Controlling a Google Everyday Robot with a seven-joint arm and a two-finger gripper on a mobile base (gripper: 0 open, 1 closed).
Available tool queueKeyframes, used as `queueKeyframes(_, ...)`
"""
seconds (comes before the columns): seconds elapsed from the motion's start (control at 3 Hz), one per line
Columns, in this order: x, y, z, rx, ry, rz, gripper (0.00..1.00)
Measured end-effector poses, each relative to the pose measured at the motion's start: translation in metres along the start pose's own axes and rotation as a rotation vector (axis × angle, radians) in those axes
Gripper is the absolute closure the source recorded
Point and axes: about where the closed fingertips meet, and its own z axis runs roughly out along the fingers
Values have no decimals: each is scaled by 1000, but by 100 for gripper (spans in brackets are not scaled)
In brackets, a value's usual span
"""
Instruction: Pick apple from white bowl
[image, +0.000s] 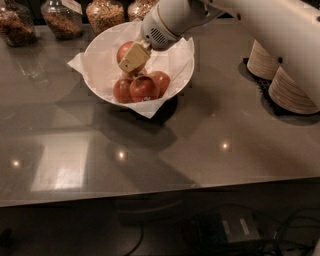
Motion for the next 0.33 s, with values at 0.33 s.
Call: queueKeyframes(0.33,-14,9,-32,-7,11,-73,100)
